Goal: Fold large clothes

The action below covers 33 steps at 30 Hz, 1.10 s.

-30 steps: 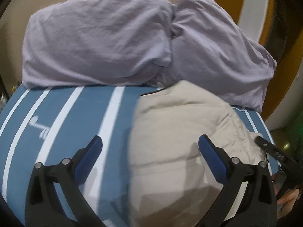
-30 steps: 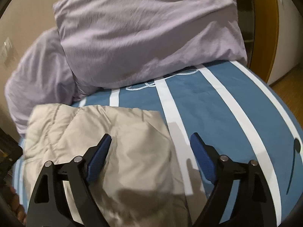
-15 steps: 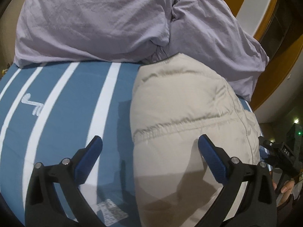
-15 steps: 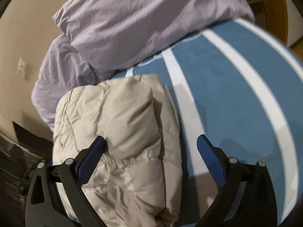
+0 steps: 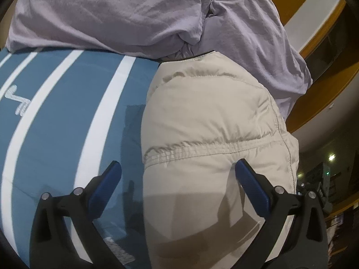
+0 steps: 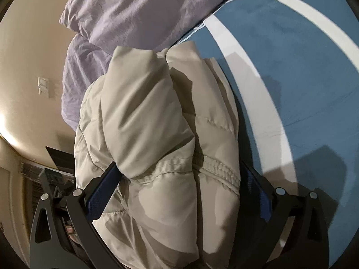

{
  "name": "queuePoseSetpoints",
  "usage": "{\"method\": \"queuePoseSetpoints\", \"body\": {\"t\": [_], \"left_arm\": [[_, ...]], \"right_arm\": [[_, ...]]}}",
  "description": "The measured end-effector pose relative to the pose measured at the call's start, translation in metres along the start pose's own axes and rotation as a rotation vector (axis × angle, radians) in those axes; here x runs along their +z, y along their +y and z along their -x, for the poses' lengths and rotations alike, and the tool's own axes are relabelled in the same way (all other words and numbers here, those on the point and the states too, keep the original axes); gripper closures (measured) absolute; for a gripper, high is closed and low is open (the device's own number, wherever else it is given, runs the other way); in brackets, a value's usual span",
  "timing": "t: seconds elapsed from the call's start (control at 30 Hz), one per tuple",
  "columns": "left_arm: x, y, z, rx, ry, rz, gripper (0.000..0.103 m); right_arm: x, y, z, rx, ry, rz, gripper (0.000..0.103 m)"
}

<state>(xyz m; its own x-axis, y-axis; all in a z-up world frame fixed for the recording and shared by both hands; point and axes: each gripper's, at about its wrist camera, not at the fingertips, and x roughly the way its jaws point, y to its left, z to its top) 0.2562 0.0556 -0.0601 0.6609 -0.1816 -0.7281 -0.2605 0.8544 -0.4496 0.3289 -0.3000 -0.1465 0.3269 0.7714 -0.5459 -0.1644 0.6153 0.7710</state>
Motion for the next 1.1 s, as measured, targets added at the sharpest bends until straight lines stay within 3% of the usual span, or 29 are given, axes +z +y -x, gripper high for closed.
{"method": "queuePoseSetpoints", "body": {"t": [0.23,0.3,0.53,0.8,1.1], "left_arm": [[0.001,0.008,-0.013,-0.101,0.032,0.075,0.002],[-0.001,0.011,-0.017,-0.161,0.047,0.105,0.006],[0.003,0.011,-0.009,-0.187,0.037,0.116,0.027],[0.028,0.036,0.009,-0.143,0.020,0.115,0.032],[0.072,0.077,0.034,-0.032,-0.088,0.130,0.034]], "right_arm": [[0.000,0.004,-0.009,0.043,0.001,0.003,0.003],[0.000,0.004,-0.010,0.060,-0.008,-0.002,0.009],[-0.003,0.015,-0.004,0.081,-0.044,0.038,0.035],[0.004,0.049,-0.032,0.115,-0.067,0.100,0.046],[0.017,0.104,-0.092,0.151,-0.064,0.178,0.047]]}}
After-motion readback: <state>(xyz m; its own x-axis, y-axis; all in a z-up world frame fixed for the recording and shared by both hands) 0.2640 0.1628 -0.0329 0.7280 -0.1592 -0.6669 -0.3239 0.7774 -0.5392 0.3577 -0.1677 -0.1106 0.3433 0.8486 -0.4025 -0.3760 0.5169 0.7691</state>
